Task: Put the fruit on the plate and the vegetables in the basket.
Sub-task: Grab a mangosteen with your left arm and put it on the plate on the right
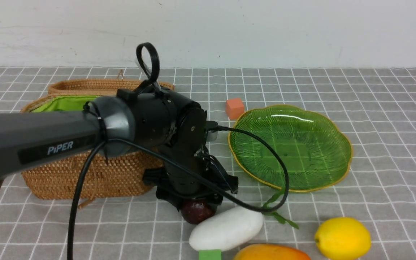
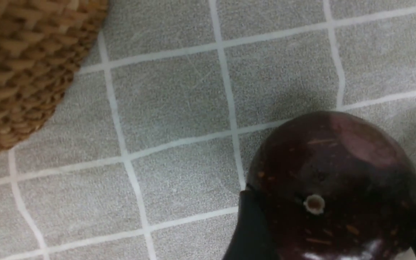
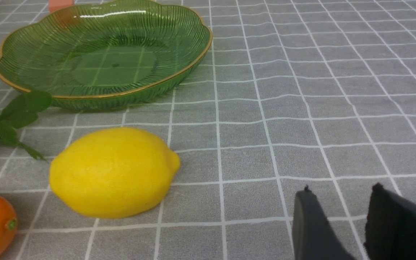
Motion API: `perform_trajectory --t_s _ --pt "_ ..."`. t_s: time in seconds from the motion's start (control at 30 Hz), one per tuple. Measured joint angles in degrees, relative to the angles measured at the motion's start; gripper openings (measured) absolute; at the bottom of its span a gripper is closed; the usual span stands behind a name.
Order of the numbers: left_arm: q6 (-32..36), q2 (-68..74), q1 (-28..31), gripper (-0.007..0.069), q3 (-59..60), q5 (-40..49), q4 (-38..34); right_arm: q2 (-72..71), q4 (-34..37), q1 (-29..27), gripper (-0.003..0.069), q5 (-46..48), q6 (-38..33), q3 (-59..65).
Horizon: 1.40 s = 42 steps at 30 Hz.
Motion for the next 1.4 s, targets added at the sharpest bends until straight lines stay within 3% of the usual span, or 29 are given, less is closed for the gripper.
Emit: perform_trajectory --t_s 0.3,0.53,0.73,0.9,1.27,1.4 --pt "0.00 -3.71 0.00 0.0506 -1.25 -0.62 0.95 0.00 0.00 0.00 0.0241 0.00 0.00 0.00" --pt "-0.92 -3.79 0.00 0.0506 -13.02 -2.74 -0.91 0.00 0.00 0.00 0.0241 0.00 0.00 0.00" --pt "-0.92 3.23 0.00 0.0506 -24.42 -9.43 -3.30 0.00 0.00 0.00 0.0241 0.00 0.00 0.00" --pt "-0.92 12.57 0.00 0.0506 -30.40 -9.13 -4.23 0.00 0.00 0.00 0.0241 0.00 0.00 0.00" --pt "-0.92 17.43 0.00 0.0508 -32.43 -7.64 -3.14 0.00 0.00 0.00 0.0241 0.00 0.00 0.00" --pt "-0.92 17.43 0.00 0.0547 -32.56 -6.88 -3.14 0.00 0.00 0.00 0.0241 0.00 0.00 0.00"
